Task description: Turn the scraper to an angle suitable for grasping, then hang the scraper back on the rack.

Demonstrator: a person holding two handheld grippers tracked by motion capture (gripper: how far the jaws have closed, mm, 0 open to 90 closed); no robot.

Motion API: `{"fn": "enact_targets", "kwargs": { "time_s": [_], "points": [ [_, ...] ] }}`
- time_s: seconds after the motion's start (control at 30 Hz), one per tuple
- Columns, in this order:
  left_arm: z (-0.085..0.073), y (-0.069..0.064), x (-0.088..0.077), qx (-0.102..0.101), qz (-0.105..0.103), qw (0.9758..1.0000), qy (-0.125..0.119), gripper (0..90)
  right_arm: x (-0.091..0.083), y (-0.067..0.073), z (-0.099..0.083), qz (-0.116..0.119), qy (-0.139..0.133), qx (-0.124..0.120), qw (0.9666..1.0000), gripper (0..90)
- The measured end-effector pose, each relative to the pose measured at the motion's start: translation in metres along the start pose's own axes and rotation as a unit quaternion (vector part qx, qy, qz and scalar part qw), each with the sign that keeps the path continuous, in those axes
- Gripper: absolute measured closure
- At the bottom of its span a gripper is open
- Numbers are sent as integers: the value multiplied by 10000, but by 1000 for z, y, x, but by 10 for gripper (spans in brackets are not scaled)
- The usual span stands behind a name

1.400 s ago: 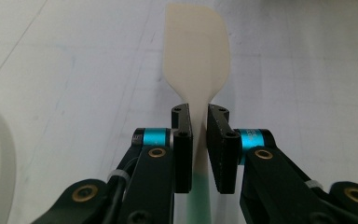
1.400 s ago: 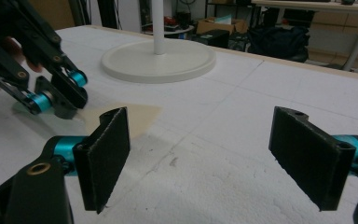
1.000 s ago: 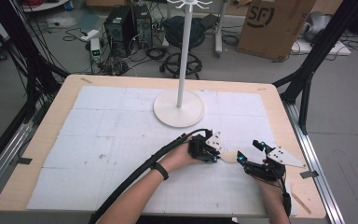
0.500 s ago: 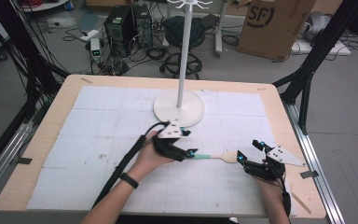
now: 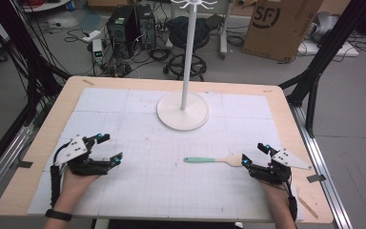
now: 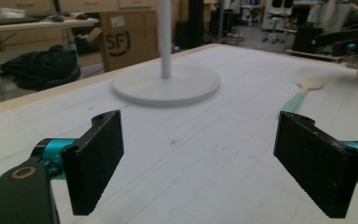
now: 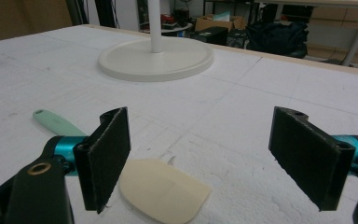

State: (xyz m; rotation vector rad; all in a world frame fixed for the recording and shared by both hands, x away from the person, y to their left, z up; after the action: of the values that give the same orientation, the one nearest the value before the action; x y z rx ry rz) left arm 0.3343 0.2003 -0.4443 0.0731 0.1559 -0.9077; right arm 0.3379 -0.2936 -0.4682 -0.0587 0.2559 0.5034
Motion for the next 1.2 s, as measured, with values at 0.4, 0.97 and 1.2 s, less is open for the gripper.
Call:
{"fn": "enact_targets", "kwargs": {
  "time_s": [0.4, 0.97, 1.2],
  "points": [
    [-21, 20, -28, -13, 454, 9990, -18, 169, 1, 0, 0, 7, 53, -5, 10000, 198],
    [-22, 25, -39, -180, 581, 9978, -262, 178, 8, 9, 5, 604, 153, -248, 9977, 173],
    [-23, 26, -38, -189, 591, 9978, -248, 177, 12, 13, 17, 903, 162, -408, 9949, 175]
  ]
}}
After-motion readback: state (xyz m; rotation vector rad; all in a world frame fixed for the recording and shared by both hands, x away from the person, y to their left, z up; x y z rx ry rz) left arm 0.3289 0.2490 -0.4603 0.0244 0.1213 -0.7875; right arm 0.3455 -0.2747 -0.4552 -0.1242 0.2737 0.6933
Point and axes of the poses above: each handheld gripper's, and its own axes: x roughly forward along the jaws, z roughly out of its top, y roughly to its left, the point moved 8 cm from there along x, roughly forward along the jaws, and after that the axes turned 4 degrees about -z, right-handed, at the moved point
